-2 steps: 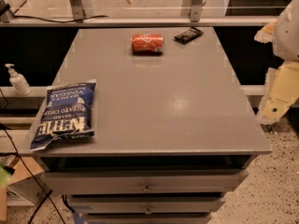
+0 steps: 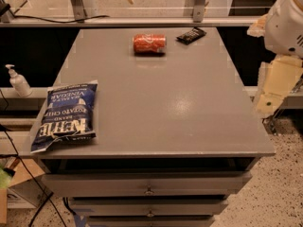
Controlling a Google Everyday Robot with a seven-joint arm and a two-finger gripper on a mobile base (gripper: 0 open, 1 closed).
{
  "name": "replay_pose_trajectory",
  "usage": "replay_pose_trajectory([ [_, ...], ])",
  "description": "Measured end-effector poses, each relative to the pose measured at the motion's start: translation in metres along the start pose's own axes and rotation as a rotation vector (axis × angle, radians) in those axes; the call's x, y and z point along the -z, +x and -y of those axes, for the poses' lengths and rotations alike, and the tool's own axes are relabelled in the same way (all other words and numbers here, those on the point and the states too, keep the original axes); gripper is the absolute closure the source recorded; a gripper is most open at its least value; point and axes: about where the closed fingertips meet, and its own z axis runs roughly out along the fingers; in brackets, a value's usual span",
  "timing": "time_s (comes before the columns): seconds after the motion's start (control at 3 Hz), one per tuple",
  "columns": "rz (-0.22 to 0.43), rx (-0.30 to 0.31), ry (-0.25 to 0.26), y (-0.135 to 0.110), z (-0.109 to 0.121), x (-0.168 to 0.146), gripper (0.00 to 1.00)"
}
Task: Place coke can upright
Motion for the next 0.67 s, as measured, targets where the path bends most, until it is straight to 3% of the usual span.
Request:
replay_pose_trajectory([
  [0.67,0.027,0.185,0.031,-0.076,0.037,-0.014,0.0],
])
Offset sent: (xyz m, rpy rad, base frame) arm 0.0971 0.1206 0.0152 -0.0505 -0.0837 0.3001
